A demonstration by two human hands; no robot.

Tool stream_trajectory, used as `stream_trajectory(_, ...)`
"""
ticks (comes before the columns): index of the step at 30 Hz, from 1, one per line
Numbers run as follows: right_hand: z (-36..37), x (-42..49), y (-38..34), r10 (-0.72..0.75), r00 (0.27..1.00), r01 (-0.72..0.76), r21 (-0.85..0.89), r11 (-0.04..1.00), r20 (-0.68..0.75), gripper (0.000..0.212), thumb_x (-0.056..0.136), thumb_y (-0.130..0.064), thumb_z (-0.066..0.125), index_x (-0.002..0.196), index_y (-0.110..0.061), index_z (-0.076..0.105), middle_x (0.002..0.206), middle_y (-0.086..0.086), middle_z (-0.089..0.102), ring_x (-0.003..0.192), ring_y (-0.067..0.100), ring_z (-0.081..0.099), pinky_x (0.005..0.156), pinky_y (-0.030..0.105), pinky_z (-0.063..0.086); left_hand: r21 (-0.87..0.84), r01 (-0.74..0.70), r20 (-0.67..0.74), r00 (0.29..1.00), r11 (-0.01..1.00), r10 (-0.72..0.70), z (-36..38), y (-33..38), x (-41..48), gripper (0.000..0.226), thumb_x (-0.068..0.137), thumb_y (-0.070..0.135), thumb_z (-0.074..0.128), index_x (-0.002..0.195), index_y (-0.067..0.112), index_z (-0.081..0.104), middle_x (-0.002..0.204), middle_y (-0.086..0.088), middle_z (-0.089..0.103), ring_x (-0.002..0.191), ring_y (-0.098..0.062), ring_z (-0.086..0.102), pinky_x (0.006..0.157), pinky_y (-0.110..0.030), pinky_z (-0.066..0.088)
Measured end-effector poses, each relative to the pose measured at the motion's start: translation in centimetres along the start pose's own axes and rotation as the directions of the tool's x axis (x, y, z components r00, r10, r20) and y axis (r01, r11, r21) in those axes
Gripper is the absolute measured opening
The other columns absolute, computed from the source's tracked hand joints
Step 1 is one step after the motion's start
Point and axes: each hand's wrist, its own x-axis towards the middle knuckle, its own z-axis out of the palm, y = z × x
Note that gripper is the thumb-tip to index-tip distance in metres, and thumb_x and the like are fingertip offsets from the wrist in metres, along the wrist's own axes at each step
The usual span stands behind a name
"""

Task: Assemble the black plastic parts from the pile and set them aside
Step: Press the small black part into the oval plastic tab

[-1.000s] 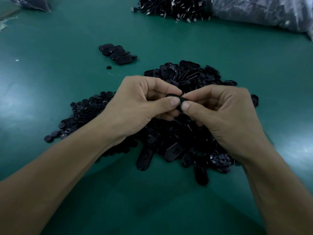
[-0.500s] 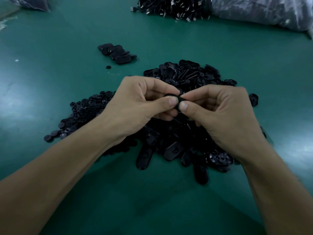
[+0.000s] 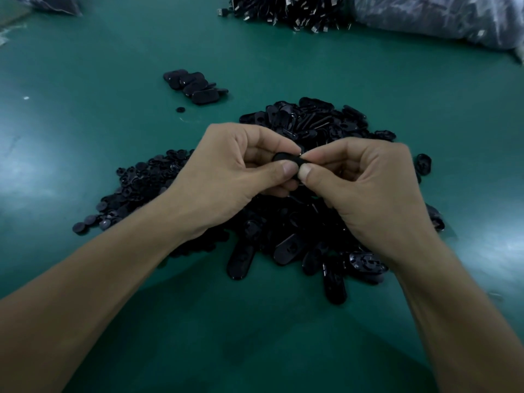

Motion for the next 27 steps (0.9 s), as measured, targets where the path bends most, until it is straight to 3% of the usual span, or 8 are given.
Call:
stream_trajectory(11,-0.2,0.0,0.2,0.019,1.0,-0.02,-0.06,0.998,-0.01,0.011,0.085,-0.015,0.078,0.089,-0.026,0.077,0.075,-0.013,0.075,0.071,0.004,0.072,0.065,0.018,0.056,0.168,-0.051,0.001,0.999,0.984,0.052,-0.2,-0.4,0.2,0.012,0.088,0.003,0.073,0.093,0.013,0.071,0.076,-0.004,0.076,0.067,-0.014,0.074,0.065,-0.022,0.06)
stream_trajectory(16,-0.2,-0.1,0.1,-0.001,1.0,0.001,-0.089,0.996,0.003,0.013,0.087,-0.015,0.077,0.092,-0.027,0.077,0.074,-0.016,0.074,0.067,0.0,0.07,0.062,0.012,0.05,0.223,-0.056,-0.016,0.998,0.973,0.061,-0.3,-0.5,0.4,0.009,0.088,0.007,0.074,0.091,0.015,0.072,0.074,-0.003,0.076,0.067,-0.015,0.074,0.065,-0.025,0.061)
stream_trajectory(22,-0.1,0.0,0.4,-0.011,0.999,0.007,-0.097,0.995,-0.04,0.014,0.086,-0.018,0.079,0.098,-0.024,0.078,0.08,-0.017,0.075,0.074,-0.002,0.071,0.066,0.012,0.053,0.339,-0.085,-0.038,0.994,0.937,0.104,-0.3,-1.0,0.5,0.008,0.088,0.021,0.075,0.09,0.025,0.069,0.073,0.005,0.076,0.067,-0.01,0.074,0.063,-0.022,0.059)
stream_trajectory(27,0.0,0.0,0.3,-0.034,0.998,0.029,-0.111,0.993,-0.045,0.015,0.087,-0.019,0.078,0.101,-0.026,0.077,0.085,-0.018,0.075,0.082,-0.003,0.071,0.074,0.014,0.056,0.431,-0.107,-0.021,0.992,0.896,0.128,-1.1,-0.8,0.8,0.013,0.081,0.04,0.074,0.086,0.03,0.069,0.071,0.008,0.074,0.06,-0.009,0.068,0.063,-0.035,0.06)
